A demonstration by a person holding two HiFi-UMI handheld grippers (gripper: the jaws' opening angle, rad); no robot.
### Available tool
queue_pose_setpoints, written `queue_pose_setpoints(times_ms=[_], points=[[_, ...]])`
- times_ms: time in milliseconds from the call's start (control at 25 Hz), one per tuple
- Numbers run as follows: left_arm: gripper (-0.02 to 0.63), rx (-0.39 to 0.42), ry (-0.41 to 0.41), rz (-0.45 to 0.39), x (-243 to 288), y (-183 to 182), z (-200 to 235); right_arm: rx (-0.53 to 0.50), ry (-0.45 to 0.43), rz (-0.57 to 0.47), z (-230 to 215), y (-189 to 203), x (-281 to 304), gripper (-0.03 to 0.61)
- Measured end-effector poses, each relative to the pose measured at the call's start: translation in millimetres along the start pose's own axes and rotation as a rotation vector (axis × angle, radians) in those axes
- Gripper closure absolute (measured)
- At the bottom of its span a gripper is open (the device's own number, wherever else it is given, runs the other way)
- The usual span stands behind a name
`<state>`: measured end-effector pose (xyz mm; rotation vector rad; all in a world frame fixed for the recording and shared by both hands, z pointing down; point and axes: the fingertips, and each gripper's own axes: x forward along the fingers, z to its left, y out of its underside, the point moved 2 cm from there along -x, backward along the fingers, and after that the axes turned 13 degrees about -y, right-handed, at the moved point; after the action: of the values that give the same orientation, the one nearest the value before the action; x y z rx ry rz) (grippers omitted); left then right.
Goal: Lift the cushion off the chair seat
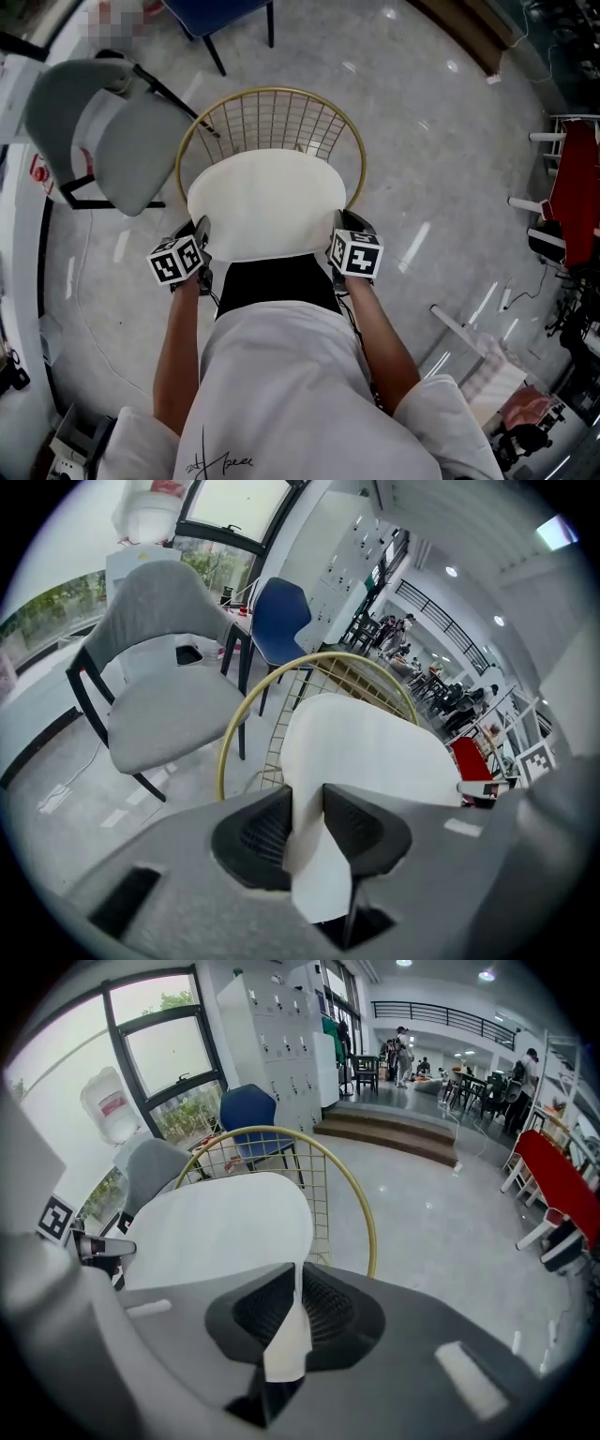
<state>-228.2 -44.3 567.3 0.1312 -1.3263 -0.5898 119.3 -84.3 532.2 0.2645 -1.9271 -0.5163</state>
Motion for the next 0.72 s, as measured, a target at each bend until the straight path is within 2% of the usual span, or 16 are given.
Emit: queue_pose_setpoints(times_ms=[440,720], points=[[0.517,-0.027,0.043,-0.045,-37.9,8.0,1.3,-0.017,-0.020,-0.044,17.4,-2.5,-32.8,0.546],[0.518,-0.016,0.089,-0.074,-59.1,-2.5,5.1,-0.029,-0.056,-0.071,33.0,-10.4,-50.8,0.548]])
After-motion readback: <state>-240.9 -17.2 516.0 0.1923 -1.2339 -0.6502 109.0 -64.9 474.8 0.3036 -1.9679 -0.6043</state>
